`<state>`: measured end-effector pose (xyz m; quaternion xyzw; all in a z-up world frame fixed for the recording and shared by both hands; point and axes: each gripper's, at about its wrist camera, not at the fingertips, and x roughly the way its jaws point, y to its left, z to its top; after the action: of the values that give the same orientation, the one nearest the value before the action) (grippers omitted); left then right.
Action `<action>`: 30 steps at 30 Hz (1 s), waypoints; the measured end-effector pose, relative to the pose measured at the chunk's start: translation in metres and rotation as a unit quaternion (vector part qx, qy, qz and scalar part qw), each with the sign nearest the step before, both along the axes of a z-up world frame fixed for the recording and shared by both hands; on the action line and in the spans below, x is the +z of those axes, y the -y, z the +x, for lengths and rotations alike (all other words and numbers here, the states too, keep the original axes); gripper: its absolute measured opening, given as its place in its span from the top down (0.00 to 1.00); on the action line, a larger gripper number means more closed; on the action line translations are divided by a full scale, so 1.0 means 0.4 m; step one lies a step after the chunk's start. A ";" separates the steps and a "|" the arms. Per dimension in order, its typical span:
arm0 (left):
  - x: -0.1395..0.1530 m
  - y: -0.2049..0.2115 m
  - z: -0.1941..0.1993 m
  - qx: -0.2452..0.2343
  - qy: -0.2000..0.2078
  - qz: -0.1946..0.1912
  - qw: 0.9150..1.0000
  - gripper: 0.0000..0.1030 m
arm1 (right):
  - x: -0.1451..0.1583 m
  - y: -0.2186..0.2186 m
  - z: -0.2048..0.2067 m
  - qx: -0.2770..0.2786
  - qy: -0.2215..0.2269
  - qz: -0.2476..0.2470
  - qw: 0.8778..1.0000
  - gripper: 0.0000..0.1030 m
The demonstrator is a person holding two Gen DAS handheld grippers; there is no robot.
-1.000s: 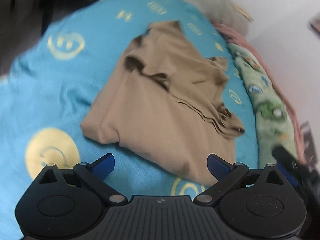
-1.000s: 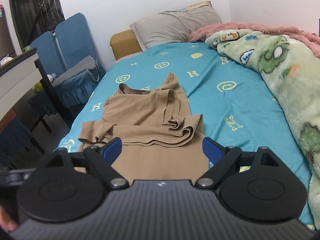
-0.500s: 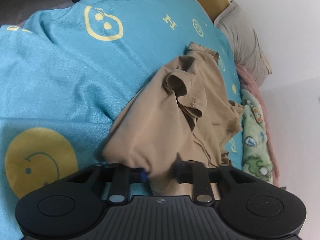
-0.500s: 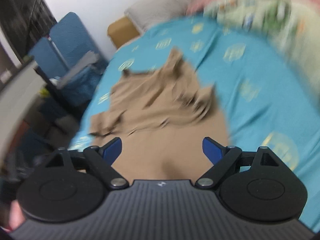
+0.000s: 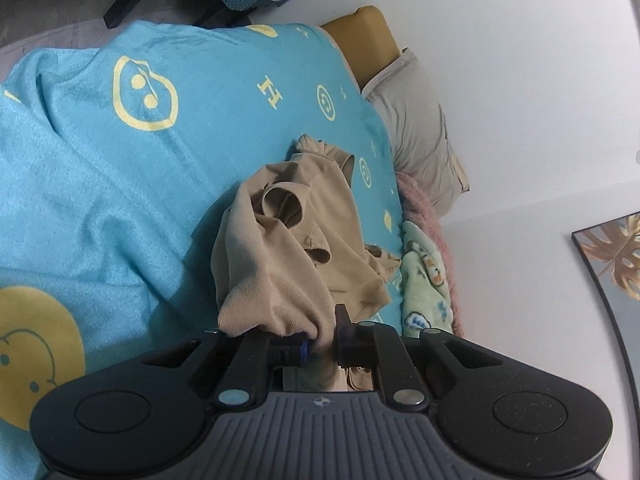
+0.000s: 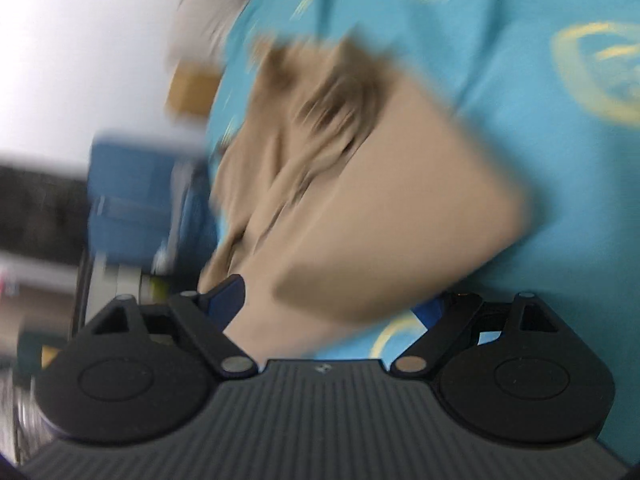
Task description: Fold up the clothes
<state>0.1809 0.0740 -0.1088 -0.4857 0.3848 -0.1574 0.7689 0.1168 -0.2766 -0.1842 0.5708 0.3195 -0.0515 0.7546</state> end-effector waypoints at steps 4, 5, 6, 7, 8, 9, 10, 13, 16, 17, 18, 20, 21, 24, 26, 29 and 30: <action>0.013 0.005 0.001 -0.001 0.012 0.014 1.000 0.89 | 0.006 0.046 -0.034 -0.070 -0.022 -0.033 0.997 0.79; 0.018 0.007 0.002 -0.002 0.017 0.020 1.000 0.89 | 0.011 0.050 -0.036 -0.075 -0.023 -0.041 0.996 0.82; 0.027 0.011 0.002 -0.003 0.024 0.028 0.999 0.89 | 0.021 0.050 -0.035 -0.072 -0.014 -0.048 0.996 0.87; 0.038 0.015 0.002 -0.005 0.032 0.037 0.999 0.89 | 0.037 0.045 -0.033 -0.065 -0.006 -0.065 0.996 0.88; 0.048 0.019 0.001 -0.006 0.040 0.046 0.998 0.89 | 0.057 0.039 -0.035 -0.059 0.004 -0.083 0.995 0.89; 0.071 0.022 -0.004 -0.007 0.054 0.056 0.997 0.90 | 0.083 0.035 -0.044 -0.056 0.019 -0.093 0.994 0.90; 0.095 0.026 -0.011 -0.008 0.069 0.066 0.995 0.90 | 0.109 0.032 -0.052 -0.053 0.034 -0.102 0.993 0.91; 0.179 0.016 -0.063 -0.011 0.103 0.064 0.993 0.90 | 0.186 0.023 -0.079 -0.044 0.077 -0.131 0.987 0.91; 0.257 -0.005 -0.143 -0.011 0.120 0.054 0.991 0.90 | 0.272 0.030 -0.138 -0.035 0.103 -0.144 0.984 0.91; 0.275 -0.013 -0.176 -0.012 0.124 0.053 0.991 0.90 | 0.298 0.032 -0.162 -0.031 0.107 -0.147 0.983 0.91; 0.288 -0.019 -0.213 -0.012 0.121 0.055 0.991 0.90 | 0.319 0.033 -0.192 -0.026 0.110 -0.148 0.983 0.91; 0.302 -0.035 -0.292 -0.012 0.106 0.056 0.993 0.90 | 0.348 0.031 -0.253 -0.015 0.108 -0.149 0.983 0.91; 0.303 -0.045 -0.334 -0.012 0.095 0.054 0.994 0.90 | 0.356 0.027 -0.289 -0.010 0.104 -0.149 0.983 0.91; 0.289 -0.079 -0.461 -0.007 0.049 0.041 0.998 0.90 | 0.363 0.014 -0.384 0.004 0.085 -0.144 0.986 0.91; 0.270 -0.096 -0.501 -0.002 0.028 0.026 0.999 0.90 | 0.358 0.007 -0.428 0.010 0.073 -0.139 0.988 0.91; 0.255 -0.103 -0.500 0.003 0.007 0.021 1.000 0.90 | 0.350 0.005 -0.426 0.014 0.059 -0.129 0.990 0.91; 0.262 -0.094 -0.468 0.003 0.005 0.038 0.999 0.90 | 0.352 0.008 -0.406 0.014 0.059 -0.128 0.990 0.91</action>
<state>-0.0064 0.1116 -0.0039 -0.4565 0.3855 -0.1423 0.7891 -0.0454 -0.2798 -0.0433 0.4667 0.2729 -0.0476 0.8399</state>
